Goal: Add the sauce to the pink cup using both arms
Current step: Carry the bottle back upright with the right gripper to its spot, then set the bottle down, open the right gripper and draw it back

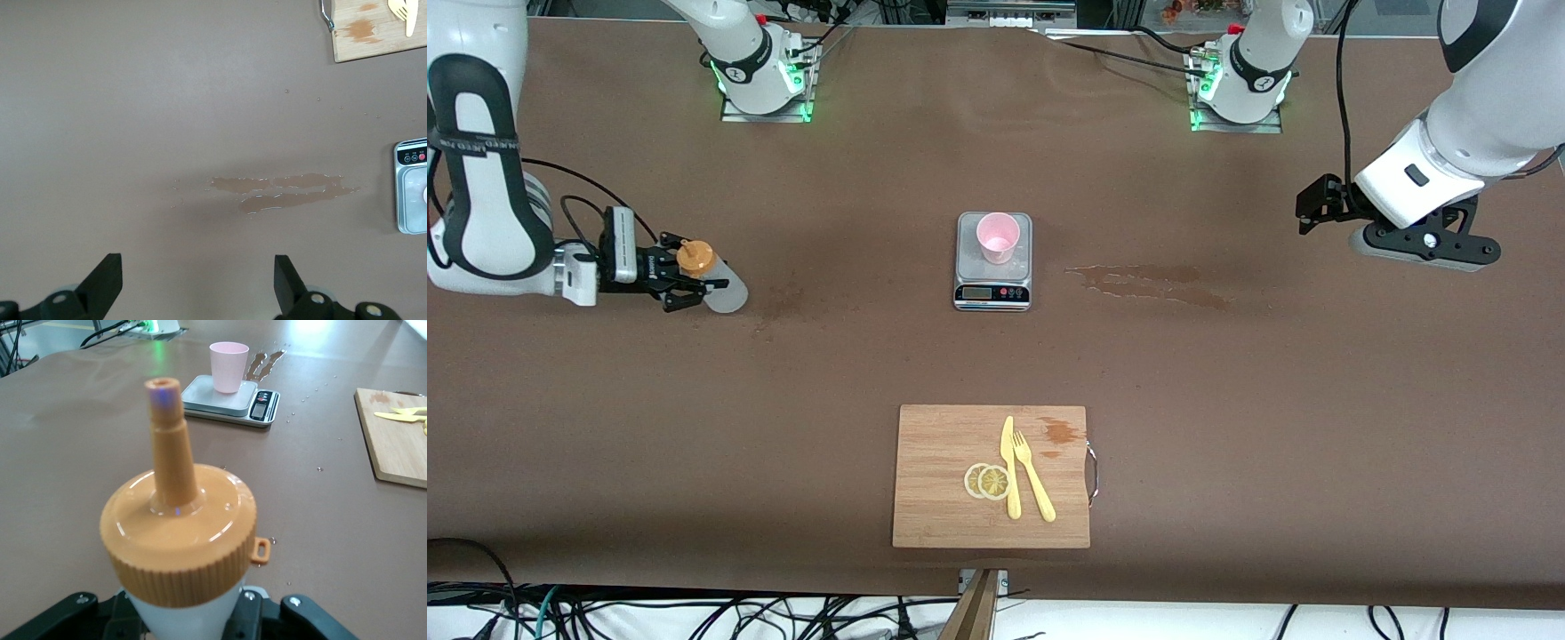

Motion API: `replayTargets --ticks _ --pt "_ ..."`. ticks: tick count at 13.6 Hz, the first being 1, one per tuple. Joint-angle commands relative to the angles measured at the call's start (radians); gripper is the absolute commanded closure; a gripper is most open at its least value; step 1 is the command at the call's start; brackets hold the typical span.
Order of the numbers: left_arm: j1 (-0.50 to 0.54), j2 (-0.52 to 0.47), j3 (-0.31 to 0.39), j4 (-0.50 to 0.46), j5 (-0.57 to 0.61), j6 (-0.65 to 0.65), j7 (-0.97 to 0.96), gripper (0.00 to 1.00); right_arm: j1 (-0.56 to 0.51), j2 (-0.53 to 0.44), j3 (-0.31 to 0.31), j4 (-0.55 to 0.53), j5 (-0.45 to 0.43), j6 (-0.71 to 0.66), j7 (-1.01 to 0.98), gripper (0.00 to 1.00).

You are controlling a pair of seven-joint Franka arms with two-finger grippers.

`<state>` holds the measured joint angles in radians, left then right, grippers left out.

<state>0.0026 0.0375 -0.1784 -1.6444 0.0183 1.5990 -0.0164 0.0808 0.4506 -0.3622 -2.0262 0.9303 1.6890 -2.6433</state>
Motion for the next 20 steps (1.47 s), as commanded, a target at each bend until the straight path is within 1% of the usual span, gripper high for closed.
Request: replayTargets --ticks 1,4,5,6,7,9,11,13,15,20 --pt "-0.003 0.009 0.000 0.018 -0.012 -0.002 -0.010 0.00 -0.015 0.049 0.020 -0.003 0.086 -0.005 -0.067 1.00" --pt "-0.003 0.009 0.000 0.018 -0.011 -0.001 -0.010 0.00 -0.022 0.083 0.031 -0.002 0.093 -0.011 -0.070 1.00" --pt "-0.003 0.009 0.000 0.018 -0.012 -0.001 -0.010 0.00 -0.029 0.097 0.032 0.000 0.094 -0.028 -0.070 0.92" --pt "-0.003 0.009 0.000 0.018 -0.012 -0.001 -0.010 0.00 -0.030 0.106 0.032 0.001 0.097 -0.031 -0.069 0.38" --pt "-0.003 0.009 0.000 0.018 -0.012 -0.001 -0.010 0.00 -0.030 0.115 0.032 0.001 0.108 -0.031 -0.072 0.00" --pt "-0.003 0.009 0.000 0.018 -0.012 -0.001 -0.010 0.00 -0.033 0.120 0.031 0.007 0.108 -0.031 -0.066 0.00" --pt "-0.003 0.009 0.000 0.020 -0.014 -0.001 -0.008 0.00 -0.033 0.111 0.031 0.049 0.107 -0.037 -0.040 0.00" --pt "-0.003 0.010 0.000 0.021 -0.015 -0.001 -0.008 0.00 -0.033 0.096 0.025 0.083 0.087 -0.064 -0.009 0.00" --pt "-0.003 0.010 0.000 0.021 -0.015 -0.001 -0.008 0.00 -0.033 0.068 0.014 0.106 0.023 -0.065 0.020 0.00" --pt "-0.003 0.010 0.000 0.021 -0.015 -0.001 -0.008 0.00 -0.030 -0.104 0.005 0.136 -0.258 -0.061 0.248 0.00"
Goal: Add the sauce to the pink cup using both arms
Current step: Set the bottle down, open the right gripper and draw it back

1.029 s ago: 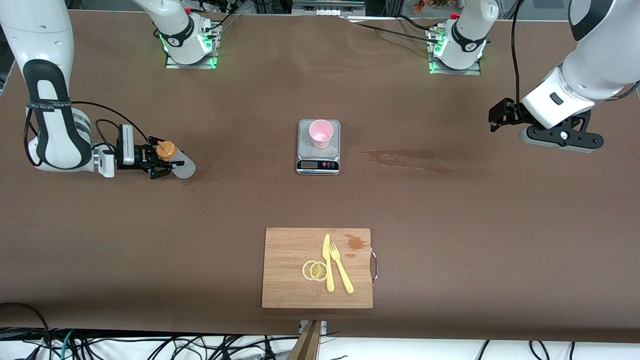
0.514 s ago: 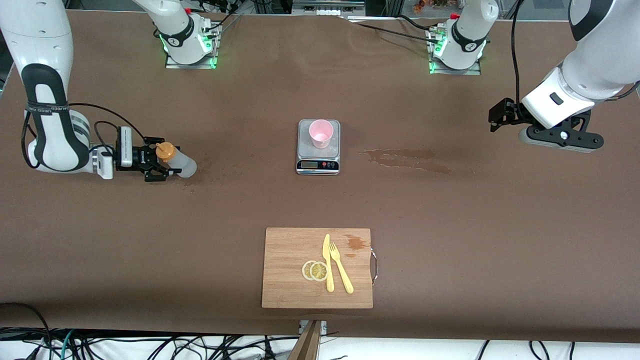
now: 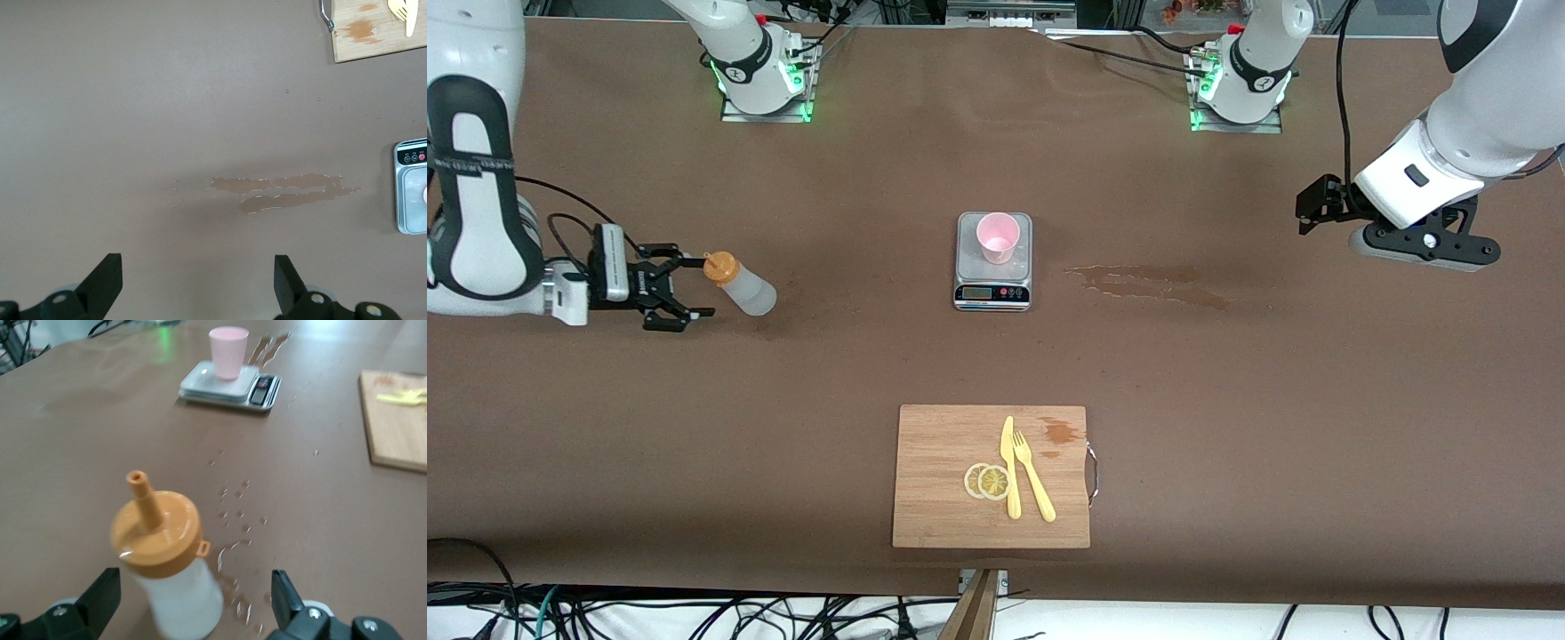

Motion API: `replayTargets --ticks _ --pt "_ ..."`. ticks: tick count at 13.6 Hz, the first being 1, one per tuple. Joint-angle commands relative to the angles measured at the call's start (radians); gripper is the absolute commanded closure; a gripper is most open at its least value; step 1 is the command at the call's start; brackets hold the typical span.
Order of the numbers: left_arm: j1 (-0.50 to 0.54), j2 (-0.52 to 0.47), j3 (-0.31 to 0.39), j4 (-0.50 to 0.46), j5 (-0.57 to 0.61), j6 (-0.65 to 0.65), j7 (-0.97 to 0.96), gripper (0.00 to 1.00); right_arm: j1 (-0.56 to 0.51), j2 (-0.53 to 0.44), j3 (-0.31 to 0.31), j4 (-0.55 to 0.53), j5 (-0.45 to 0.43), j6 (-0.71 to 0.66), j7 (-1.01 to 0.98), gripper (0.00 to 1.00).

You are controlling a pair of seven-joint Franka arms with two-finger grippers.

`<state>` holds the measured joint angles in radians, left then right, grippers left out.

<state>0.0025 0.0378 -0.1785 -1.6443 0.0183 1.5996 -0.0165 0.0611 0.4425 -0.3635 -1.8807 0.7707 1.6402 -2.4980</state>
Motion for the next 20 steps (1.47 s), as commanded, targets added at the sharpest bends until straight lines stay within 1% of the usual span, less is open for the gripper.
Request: replayTargets --ticks 1,4,5,8,10,11,13,14,16,17,20 --pt "-0.003 0.010 0.001 0.020 -0.015 -0.001 -0.008 0.00 -0.010 -0.125 0.008 0.005 -0.153 -0.016 0.167 0.00" --pt "-0.003 0.010 0.001 0.020 -0.015 -0.001 -0.008 0.00 -0.004 -0.200 0.023 0.040 -0.279 -0.023 0.359 0.00" --pt "-0.003 0.010 0.001 0.020 -0.015 -0.001 -0.008 0.00 -0.003 -0.238 0.049 0.046 -0.328 -0.022 0.461 0.00" --pt "-0.003 0.010 0.001 0.020 -0.015 -0.001 -0.008 0.00 -0.003 -0.359 0.148 0.063 -0.497 -0.022 0.851 0.00" --pt "-0.003 0.010 0.002 0.020 -0.015 -0.001 -0.008 0.00 -0.003 -0.395 0.184 0.095 -0.565 -0.031 1.038 0.00" --pt "-0.003 0.010 0.001 0.020 -0.015 -0.001 -0.008 0.00 -0.003 -0.395 0.196 0.130 -0.585 -0.065 1.129 0.00" --pt "-0.003 0.010 0.002 0.021 -0.015 -0.001 -0.008 0.00 -0.003 -0.398 0.212 0.179 -0.613 -0.088 1.313 0.00" --pt "-0.003 0.010 0.002 0.021 -0.015 -0.003 -0.008 0.00 -0.003 -0.410 0.230 0.184 -0.619 -0.100 1.416 0.00" --pt "-0.003 0.010 0.001 0.020 -0.015 -0.003 -0.008 0.00 -0.003 -0.447 0.271 0.184 -0.677 -0.097 1.644 0.00" --pt "-0.003 0.010 0.001 0.020 -0.015 -0.003 -0.008 0.00 -0.004 -0.467 0.285 0.181 -0.685 -0.097 1.750 0.00" --pt "-0.003 0.010 0.001 0.020 -0.015 -0.003 -0.008 0.00 -0.004 -0.502 0.296 0.176 -0.686 -0.102 2.034 0.00"
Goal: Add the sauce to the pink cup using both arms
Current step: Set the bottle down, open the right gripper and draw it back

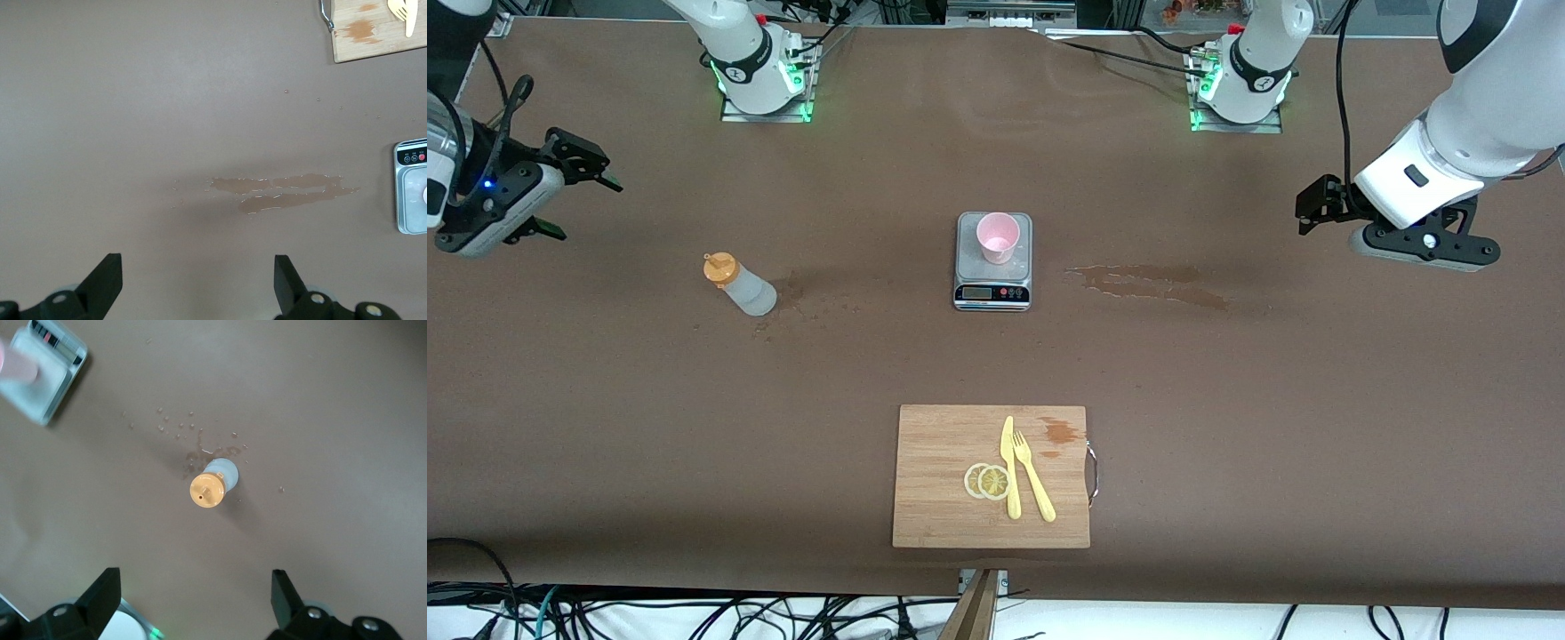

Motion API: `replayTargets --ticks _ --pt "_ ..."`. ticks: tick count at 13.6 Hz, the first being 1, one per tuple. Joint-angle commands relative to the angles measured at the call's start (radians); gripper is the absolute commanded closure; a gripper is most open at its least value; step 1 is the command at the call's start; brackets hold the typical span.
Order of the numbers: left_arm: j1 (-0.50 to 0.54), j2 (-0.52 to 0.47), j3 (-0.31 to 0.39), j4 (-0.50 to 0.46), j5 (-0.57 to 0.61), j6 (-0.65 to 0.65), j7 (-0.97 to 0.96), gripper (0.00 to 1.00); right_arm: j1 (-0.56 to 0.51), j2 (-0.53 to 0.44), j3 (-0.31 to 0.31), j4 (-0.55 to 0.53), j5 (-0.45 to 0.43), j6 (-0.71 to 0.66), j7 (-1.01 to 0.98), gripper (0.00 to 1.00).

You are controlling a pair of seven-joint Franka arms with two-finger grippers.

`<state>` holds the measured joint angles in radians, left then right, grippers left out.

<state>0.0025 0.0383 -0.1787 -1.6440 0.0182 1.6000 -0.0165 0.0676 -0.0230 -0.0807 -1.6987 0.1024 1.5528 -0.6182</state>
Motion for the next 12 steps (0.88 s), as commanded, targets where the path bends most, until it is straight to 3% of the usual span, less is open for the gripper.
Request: replayTargets --ticks 1,4,12 --pt "-0.002 0.009 0.001 0.020 -0.015 -0.003 -0.008 0.00 -0.011 -0.049 0.013 -0.006 -0.030 -0.016 0.243 0.00" --pt "-0.002 0.009 0.001 0.020 -0.015 -0.003 -0.008 0.00 -0.011 -0.086 0.035 -0.007 -0.098 -0.039 0.422 0.00" --pt "-0.002 0.009 0.002 0.020 -0.017 -0.003 -0.010 0.00 -0.015 -0.101 0.032 -0.004 -0.109 -0.037 0.445 0.00"
